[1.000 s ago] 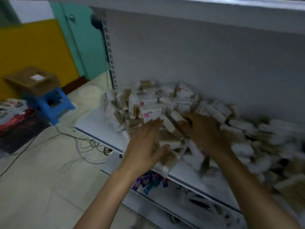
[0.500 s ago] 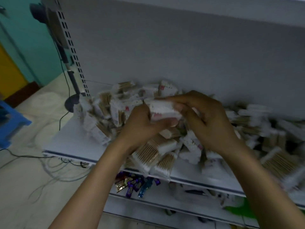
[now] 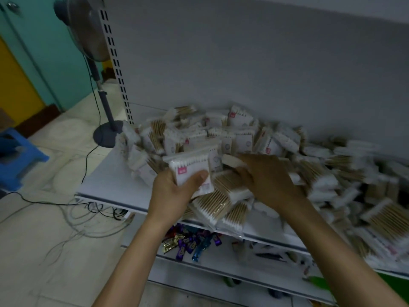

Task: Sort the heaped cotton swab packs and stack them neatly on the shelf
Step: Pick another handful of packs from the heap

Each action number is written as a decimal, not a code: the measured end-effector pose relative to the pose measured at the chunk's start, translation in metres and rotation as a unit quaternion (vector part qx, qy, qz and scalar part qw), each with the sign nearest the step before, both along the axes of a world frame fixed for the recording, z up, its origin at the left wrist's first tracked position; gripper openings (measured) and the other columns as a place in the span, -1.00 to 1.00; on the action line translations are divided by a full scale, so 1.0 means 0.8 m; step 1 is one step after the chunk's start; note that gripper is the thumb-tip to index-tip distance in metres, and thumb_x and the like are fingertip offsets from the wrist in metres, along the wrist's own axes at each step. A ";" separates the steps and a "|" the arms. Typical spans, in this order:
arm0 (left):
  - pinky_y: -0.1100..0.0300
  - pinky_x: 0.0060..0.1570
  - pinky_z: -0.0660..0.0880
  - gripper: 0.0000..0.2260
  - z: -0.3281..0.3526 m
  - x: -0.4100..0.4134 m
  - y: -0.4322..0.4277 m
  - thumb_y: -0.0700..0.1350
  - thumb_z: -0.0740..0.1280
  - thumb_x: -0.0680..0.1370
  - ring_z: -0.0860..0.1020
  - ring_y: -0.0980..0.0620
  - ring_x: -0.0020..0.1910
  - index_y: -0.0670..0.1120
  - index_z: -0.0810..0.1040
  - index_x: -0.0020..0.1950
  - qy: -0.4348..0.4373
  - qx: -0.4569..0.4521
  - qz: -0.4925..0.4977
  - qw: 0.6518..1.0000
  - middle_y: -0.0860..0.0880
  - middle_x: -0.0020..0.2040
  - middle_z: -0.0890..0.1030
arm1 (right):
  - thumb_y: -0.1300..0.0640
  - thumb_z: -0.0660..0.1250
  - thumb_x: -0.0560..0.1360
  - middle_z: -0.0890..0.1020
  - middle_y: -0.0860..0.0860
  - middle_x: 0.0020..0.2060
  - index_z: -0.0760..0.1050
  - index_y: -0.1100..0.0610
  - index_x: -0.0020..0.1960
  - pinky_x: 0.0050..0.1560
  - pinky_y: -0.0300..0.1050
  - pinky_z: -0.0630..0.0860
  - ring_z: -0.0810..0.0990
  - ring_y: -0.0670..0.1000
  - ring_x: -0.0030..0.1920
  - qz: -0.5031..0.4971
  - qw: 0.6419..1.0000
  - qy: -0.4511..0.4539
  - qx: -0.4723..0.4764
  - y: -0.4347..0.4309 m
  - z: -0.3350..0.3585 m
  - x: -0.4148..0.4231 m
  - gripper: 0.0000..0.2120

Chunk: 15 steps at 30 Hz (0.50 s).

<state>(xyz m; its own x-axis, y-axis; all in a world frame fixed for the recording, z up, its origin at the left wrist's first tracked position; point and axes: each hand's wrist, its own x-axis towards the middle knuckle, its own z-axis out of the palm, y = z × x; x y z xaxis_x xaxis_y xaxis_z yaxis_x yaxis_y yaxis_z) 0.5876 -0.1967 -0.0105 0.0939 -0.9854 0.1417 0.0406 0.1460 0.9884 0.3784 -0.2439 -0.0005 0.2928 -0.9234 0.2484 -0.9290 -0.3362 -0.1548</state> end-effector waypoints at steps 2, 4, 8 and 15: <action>0.34 -0.19 0.54 -0.92 0.000 -0.001 0.000 -0.16 0.41 0.46 0.67 0.14 -0.13 -0.03 0.65 -0.08 0.007 0.010 -0.009 1.000 0.10 -0.15 0.71 | 0.04 0.12 0.59 0.65 0.13 0.00 0.50 0.16 0.25 0.02 0.02 0.47 0.60 0.16 -0.03 -0.008 0.998 -0.033 -0.060 0.010 0.012 0.004 -0.66; 0.36 -0.19 0.53 -0.89 -0.001 -0.002 -0.001 -0.23 0.38 0.50 0.67 0.15 -0.12 -0.04 0.63 -0.06 0.018 0.013 -0.025 0.999 0.11 -0.15 0.71 | 0.07 0.15 0.59 0.65 0.03 0.00 0.48 0.15 0.28 -0.01 -0.14 0.50 0.58 -0.05 -0.07 -0.001 0.987 -0.138 -0.088 0.023 0.028 0.007 -0.67; 0.39 -0.20 0.53 -0.82 0.002 -0.007 0.002 -0.30 0.35 0.51 0.66 0.20 -0.13 -0.03 0.60 -0.01 0.052 0.015 -0.035 0.998 0.16 -0.17 0.70 | 0.12 0.26 0.57 0.56 -0.26 -0.10 0.44 -0.06 0.08 -0.22 -0.51 0.41 0.54 -0.35 -0.17 -0.018 0.930 -0.366 -0.024 0.053 0.058 0.006 -0.88; 0.33 -0.08 0.55 -0.24 0.006 -0.017 0.025 0.35 0.50 0.18 0.62 0.18 0.04 0.03 0.36 0.24 0.003 0.020 -0.118 0.993 0.09 0.07 0.62 | 0.10 0.42 0.44 0.67 -0.09 -0.20 0.54 0.07 -0.06 -0.26 -0.29 0.55 0.65 -0.12 -0.19 0.002 0.811 -0.578 0.093 0.107 0.059 0.032 -0.88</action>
<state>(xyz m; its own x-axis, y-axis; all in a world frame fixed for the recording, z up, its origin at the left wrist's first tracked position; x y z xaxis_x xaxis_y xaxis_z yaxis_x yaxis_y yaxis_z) 0.5743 -0.1770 -0.0059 -0.1389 -0.9851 0.1019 0.0745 0.0922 0.9929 0.4036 -0.1584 0.0471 -0.0329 -0.9758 0.2161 -0.1269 -0.2104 -0.9694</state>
